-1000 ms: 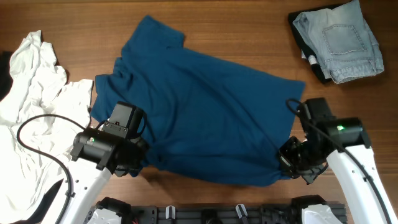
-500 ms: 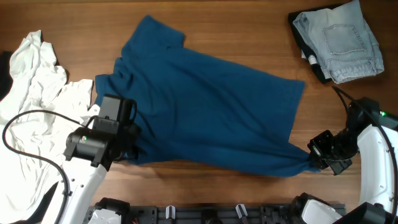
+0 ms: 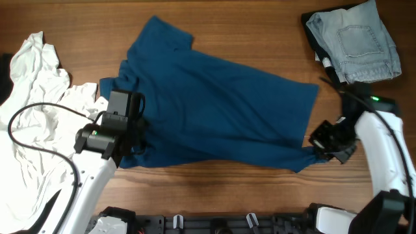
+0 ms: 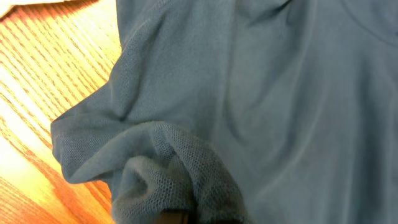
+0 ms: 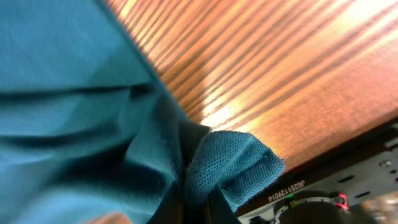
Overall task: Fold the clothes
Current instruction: 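Lower the held edge and pull it back toward the robot, then carry both held near corners forward toward the shirt's far edge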
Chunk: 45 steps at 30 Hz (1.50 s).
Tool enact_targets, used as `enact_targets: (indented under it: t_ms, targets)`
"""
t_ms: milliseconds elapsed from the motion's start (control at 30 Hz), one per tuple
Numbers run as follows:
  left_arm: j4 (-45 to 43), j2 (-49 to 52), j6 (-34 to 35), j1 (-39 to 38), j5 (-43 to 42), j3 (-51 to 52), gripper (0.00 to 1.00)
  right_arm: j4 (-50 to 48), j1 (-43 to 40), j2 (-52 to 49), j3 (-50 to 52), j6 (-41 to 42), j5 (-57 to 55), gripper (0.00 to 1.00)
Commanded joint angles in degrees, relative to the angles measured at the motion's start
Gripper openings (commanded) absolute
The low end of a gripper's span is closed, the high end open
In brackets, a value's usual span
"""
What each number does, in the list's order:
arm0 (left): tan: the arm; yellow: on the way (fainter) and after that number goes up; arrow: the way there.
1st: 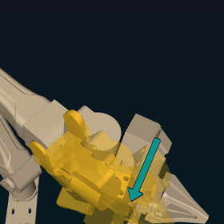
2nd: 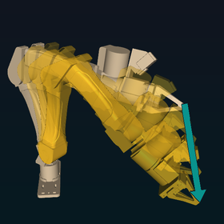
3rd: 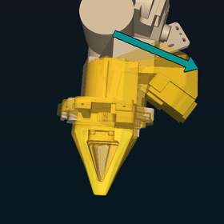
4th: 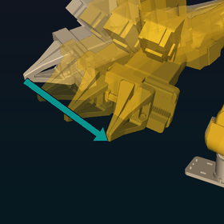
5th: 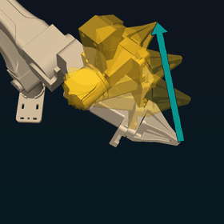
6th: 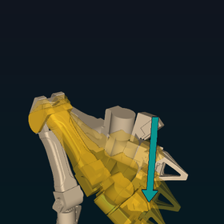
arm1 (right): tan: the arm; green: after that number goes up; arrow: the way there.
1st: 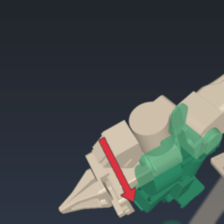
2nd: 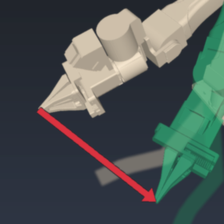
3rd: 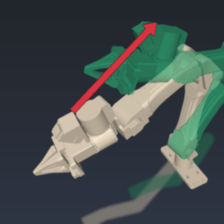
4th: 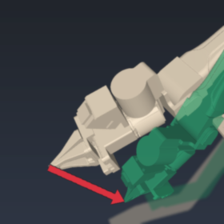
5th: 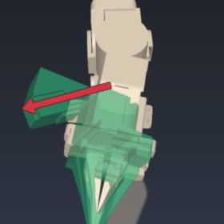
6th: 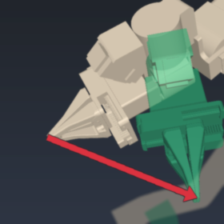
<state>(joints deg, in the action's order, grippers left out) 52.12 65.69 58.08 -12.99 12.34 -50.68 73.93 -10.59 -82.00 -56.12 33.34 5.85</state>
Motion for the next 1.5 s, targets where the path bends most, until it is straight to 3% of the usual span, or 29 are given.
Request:
enact_targets:
  t_ms: [0,167,467,733,933,967,1000,1067,1100,1133,1167,1233,1300,1400,1467]
  targets:
    - [-0.63,1.60,-1.11,0.42,1.68,0.09,0.04,-0.50,9.03,-2.16,-2.01,2.97,-5.42,0.04]
    - [-4.02,1.68,-3.34,1.07,5.57,-0.44,0.04,-3.19,12.11,-2.82,-4.35,4.17,-6.19,0.04]
    - [-13.77,8.50,-8.35,10.32,4.33,-0.44,0.04,-9.05,10.99,-10.62,-7.69,2.01,-7.78,0.04]
    - [-17.20,13.94,-9.92,10.64,2.43,-0.44,0.04,-11.52,10.93,-13.94,-17.73,-0.39,-10.99,0.04]
    - [-17.70,13.94,-9.94,10.67,2.47,-0.44,0.04,-10.10,10.95,-16.22,-18.03,-1.81,-9.68,0.04]
    - [-17.88,13.92,-9.94,10.67,2.45,-0.44,0.04,-10.14,10.95,-16.68,-18.03,-1.90,-9.62,0.13]
    - [-17.92,13.94,-9.94,10.67,2.47,-0.44,0.06,-10.32,10.95,-17.68,-18.03,-2.08,-9.64,0.49]
    - [-18.14,13.94,-9.92,10.64,2.45,-0.44,0.07,-10.95,10.95,-18.08,-18.03,-3.63,-9.64,0.63]
    - [-18.29,13.92,-9.94,10.67,2.34,-0.44,0.11,-11.21,10.95,-18.12,-18.03,-4.48,-9.64,0.79]
    - [-18.45,13.94,-9.94,10.67,2.01,-0.44,0.17,-11.39,10.95,-18.12,-18.08,-4.96,-9.68,0.86]
    - [-18.53,13.94,-9.94,10.64,2.03,-0.44,0.18,-11.34,10.95,-18.10,-18.10,-5.51,-9.66,0.86]
    - [-18.78,13.94,-9.94,10.67,2.03,-0.44,0.36,-11.28,10.93,-18.10,-18.18,-7.06,-9.68,0.85]
    - [-18.75,13.94,-9.99,10.64,2.01,-0.44,0.59,-11.32,10.93,-18.10,-19.19,-8.81,-9.35,0.84]
    - [-20.28,13.94,-12.94,10.64,-0.68,-0.44,0.78,-11.30,10.95,-18.10,-24.00,-11.06,-8.55,0.75]
    - [-22.05,13.94,-13.00,10.64,-2.12,-0.46,0.75,-11.21,10.93,-18.10,-27.26,-12.57,-8.15,0.76]
